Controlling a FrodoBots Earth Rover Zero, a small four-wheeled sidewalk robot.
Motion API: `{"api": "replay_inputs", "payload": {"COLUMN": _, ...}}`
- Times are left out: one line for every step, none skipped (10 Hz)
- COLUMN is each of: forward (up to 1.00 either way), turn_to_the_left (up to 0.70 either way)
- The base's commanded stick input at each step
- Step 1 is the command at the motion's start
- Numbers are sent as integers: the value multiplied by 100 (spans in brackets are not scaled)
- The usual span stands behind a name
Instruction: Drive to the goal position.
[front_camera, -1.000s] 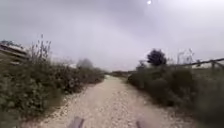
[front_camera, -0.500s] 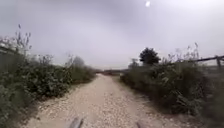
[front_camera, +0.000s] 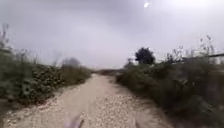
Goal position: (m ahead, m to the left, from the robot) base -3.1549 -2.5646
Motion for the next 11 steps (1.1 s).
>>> {"api": "replay_inputs", "payload": {"forward": 85, "turn_to_the_left": 0}}
{"api": "replay_inputs", "payload": {"forward": 85, "turn_to_the_left": 0}}
{"api": "replay_inputs", "payload": {"forward": 85, "turn_to_the_left": 0}}
{"api": "replay_inputs", "payload": {"forward": 85, "turn_to_the_left": 0}}
{"api": "replay_inputs", "payload": {"forward": 85, "turn_to_the_left": 0}}
{"api": "replay_inputs", "payload": {"forward": 85, "turn_to_the_left": 0}}
{"api": "replay_inputs", "payload": {"forward": 85, "turn_to_the_left": 0}}
{"api": "replay_inputs", "payload": {"forward": 85, "turn_to_the_left": 0}}
{"api": "replay_inputs", "payload": {"forward": 85, "turn_to_the_left": 0}}
{"api": "replay_inputs", "payload": {"forward": 85, "turn_to_the_left": 0}}
{"api": "replay_inputs", "payload": {"forward": 85, "turn_to_the_left": 0}}
